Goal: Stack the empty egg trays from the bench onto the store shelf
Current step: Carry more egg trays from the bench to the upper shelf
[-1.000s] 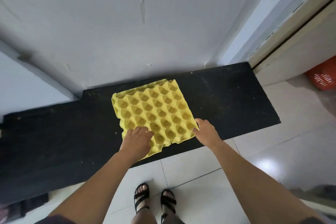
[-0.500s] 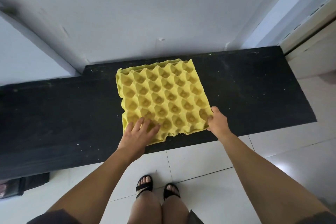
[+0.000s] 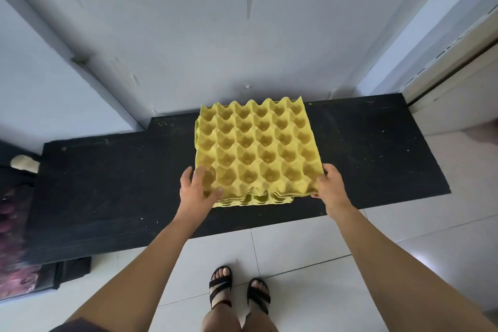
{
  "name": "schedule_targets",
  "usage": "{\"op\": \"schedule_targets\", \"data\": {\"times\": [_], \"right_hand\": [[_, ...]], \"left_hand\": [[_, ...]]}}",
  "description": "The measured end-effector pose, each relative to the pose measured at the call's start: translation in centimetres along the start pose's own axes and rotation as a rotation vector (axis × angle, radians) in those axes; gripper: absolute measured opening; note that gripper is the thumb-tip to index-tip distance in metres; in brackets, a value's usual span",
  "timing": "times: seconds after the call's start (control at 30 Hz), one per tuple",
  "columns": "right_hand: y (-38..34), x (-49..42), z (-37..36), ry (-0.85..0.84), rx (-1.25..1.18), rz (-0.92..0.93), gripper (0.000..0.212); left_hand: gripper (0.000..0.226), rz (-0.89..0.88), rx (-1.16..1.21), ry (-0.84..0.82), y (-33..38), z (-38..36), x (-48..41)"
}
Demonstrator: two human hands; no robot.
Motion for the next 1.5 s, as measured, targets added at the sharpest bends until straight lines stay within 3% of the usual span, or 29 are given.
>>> {"op": "schedule_targets", "data": {"times": [0.1,0.3,0.53,0.63,0.77,0.83,1.0,1.27,1.5], "right_hand": [[-0.8,0.9,0.1,0.016,-0.052,-0.005,0.029],[-4.9,4.4,1.9,0.031,-0.040,0.057,0.026],[-13.1,10.4,4.4,0.107,-0.066,0.309,0.011],[-16.7,13.5,5.5,0.073,-0.152,0.419,0.026],[-20.6,17.8,6.7,0.010,-0.192,0.535,0.068],[-21.5,19.5,7.0,0.004,-0.190,0.580,0.074],[-22.5,24.8,7.5,0.047,-0.262,0.692,0.057],[-25.3,34.5,5.3,-0.078,-0.349,0.830,0.056],[-29.0,44.4,-0.1,-0.217,-0.477,0.929,0.038]], "left_hand": [[0.063,0.158,0.222,0.015,1.1,0.5,-0.1],[0.048,0.096,0.193,0.081,4.2,4.4,1.1],[0.023,-0.013,0.277,0.242,10.7,13.1,2.7],[0.018,-0.087,0.304,0.320,13.2,17.0,3.8],[0.017,-0.166,0.349,0.452,15.7,22.4,6.8],[0.016,-0.197,0.355,0.495,16.3,24.3,8.3],[0.020,-0.241,0.287,0.595,16.3,29.1,14.4],[0.053,-0.156,0.266,0.802,11.5,36.4,25.3],[0.051,-0.200,0.268,1.009,8.1,45.8,31.4]]}}
Point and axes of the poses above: each hand's wrist, its own x-axis away from the middle knuckle, its own z-axis out of the back of the hand, y = z × x, the point moved 1 cm from there along -x, towards the middle knuckle, and after that the axes turned 10 degrees about y, right-handed, at the moved point
